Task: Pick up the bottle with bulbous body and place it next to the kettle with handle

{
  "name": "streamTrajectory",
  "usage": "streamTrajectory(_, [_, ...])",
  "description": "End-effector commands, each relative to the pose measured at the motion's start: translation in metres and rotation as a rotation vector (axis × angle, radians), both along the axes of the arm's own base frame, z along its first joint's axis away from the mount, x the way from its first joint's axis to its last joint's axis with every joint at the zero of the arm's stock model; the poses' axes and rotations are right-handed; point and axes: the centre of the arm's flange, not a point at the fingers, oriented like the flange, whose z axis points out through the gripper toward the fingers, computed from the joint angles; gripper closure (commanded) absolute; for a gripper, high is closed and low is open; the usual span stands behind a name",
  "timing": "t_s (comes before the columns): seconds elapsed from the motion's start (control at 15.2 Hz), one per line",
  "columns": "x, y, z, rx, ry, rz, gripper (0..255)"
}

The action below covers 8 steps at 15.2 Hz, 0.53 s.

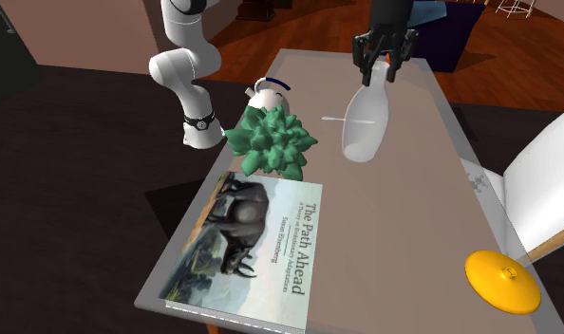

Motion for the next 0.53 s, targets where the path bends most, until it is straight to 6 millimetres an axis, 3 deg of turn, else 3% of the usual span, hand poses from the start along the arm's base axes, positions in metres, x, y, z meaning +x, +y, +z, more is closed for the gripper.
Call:
streamTrajectory(0.0, [-0.001, -0.001, 0.011, 0.000, 0.000, 0.000, 255])
streamTrajectory(0.46, [-0.001, -0.001, 0.048, 0.000, 0.000, 0.000, 255])
